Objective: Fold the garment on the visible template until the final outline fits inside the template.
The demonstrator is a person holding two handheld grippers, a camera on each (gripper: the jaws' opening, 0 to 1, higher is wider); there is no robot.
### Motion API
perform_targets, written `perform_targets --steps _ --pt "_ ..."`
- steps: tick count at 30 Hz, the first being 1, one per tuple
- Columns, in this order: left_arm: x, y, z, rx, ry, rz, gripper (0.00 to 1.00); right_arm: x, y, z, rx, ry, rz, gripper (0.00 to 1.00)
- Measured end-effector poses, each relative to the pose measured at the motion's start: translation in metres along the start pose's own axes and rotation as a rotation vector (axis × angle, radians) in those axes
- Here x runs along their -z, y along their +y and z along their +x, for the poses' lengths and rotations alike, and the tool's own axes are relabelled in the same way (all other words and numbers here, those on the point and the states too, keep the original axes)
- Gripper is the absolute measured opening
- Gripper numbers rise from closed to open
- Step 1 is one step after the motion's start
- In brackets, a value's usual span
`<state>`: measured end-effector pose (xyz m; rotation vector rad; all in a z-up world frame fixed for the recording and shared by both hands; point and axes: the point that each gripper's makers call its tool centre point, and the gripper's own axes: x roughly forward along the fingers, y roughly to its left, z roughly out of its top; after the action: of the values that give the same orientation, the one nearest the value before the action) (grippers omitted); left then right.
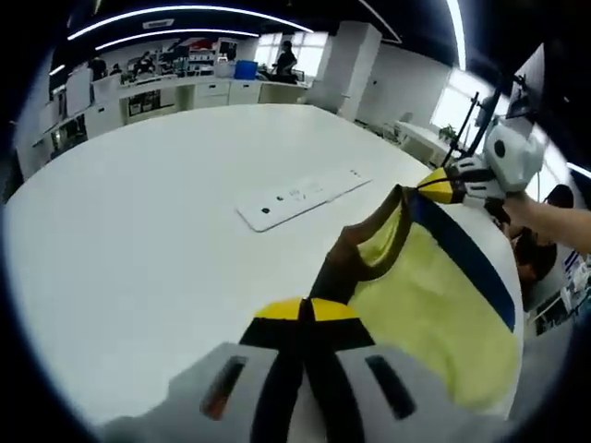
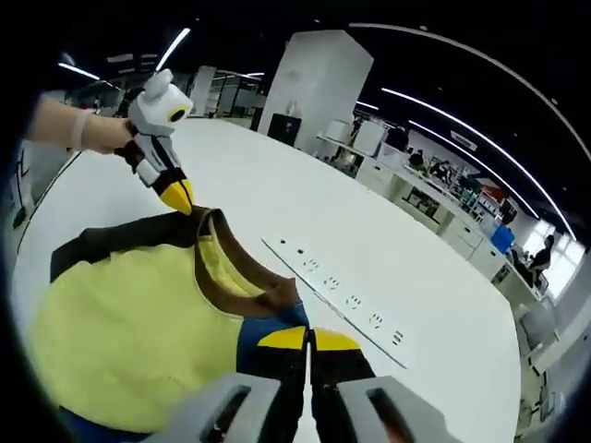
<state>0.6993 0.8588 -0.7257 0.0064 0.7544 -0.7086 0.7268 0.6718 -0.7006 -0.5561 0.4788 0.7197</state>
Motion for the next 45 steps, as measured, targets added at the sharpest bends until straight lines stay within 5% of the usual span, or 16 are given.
perform_targets --steps 9,18,35,38,45 --pt "0.016 0.009 0.018 -0.039 0.048 -0.058 0.00 0.035 0.004 0.027 -0.014 0.088 0.033 0.00" --pt "0.027 0.014 0.027 -0.044 0.090 -0.062 0.00 0.047 0.010 0.038 -0.034 0.111 0.050 0.00" --pt "0.018 0.025 0.030 -0.039 0.084 0.008 0.00 0.050 0.010 0.041 -0.034 0.100 0.073 0.00" --pt "0.018 0.024 0.028 -0.045 0.075 0.043 0.00 0.044 0.013 0.039 -0.042 0.053 0.154 0.08" --pt "0.016 0.016 0.018 -0.040 0.039 0.104 0.39 0.034 0.016 0.031 -0.076 -0.023 0.292 0.35"
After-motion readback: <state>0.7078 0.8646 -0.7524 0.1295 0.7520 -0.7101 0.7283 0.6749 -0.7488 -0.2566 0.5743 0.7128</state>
